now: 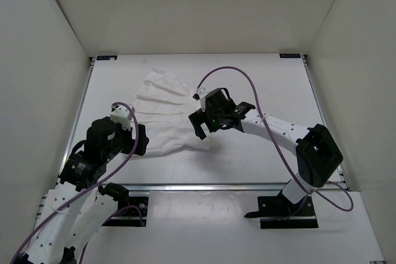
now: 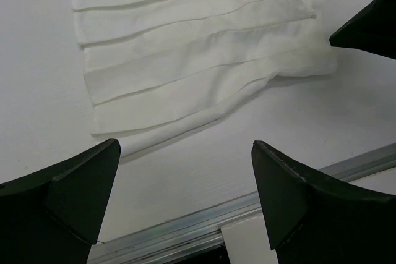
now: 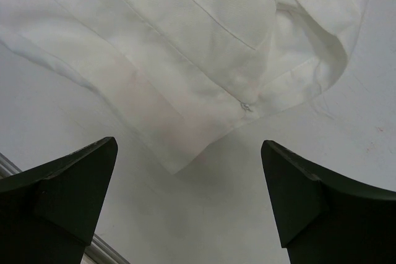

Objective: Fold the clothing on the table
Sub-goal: Flatten the skirt out

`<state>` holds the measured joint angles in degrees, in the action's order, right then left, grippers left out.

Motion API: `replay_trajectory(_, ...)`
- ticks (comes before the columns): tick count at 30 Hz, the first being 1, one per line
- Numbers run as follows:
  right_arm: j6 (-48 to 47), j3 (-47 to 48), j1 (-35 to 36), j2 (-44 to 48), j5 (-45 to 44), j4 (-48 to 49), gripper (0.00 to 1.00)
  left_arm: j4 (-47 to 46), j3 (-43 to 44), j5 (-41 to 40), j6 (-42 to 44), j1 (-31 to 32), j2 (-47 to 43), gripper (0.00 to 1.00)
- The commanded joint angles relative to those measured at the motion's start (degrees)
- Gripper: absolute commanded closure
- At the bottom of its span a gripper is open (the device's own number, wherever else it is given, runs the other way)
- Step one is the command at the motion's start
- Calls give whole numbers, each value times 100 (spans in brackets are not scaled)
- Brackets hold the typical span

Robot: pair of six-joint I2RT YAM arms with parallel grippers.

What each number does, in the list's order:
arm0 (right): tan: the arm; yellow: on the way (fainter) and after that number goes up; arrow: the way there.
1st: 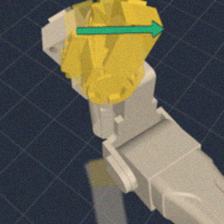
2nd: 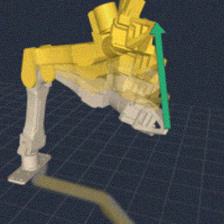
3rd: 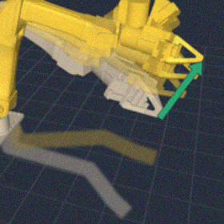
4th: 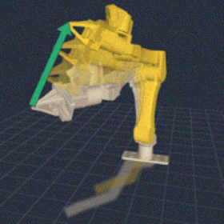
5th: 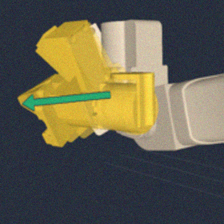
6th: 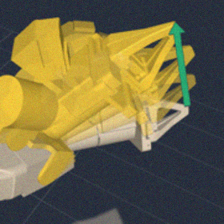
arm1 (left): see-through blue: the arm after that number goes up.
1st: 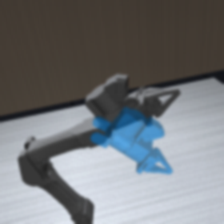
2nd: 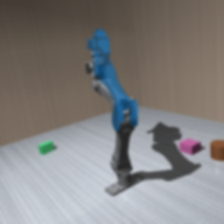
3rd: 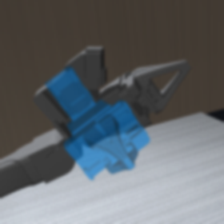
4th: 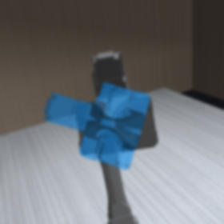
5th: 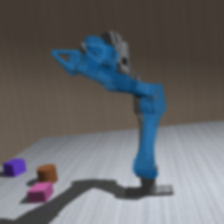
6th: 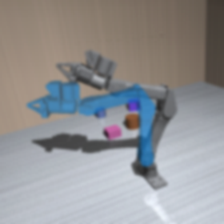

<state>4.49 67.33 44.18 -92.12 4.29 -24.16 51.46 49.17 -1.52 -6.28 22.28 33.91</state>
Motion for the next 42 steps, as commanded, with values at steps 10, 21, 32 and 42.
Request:
replay_trajectory(10,-791,-580,-191,64,124,1377,25,-119,-100,-68,-13,57,-402,2)
replay_trajectory(21,-1494,-115,-15,-1177,221,2011,29,-189,-135,-32,14,118,-561,2)
replay_trajectory(32,-1408,271,3,-1643,256,1828,99,-251,-188,-103,-39,118,-649,1)
replay_trajectory(42,512,1915,-365,-232,1196,2272,100,-242,-189,-217,-57,118,-561,1)
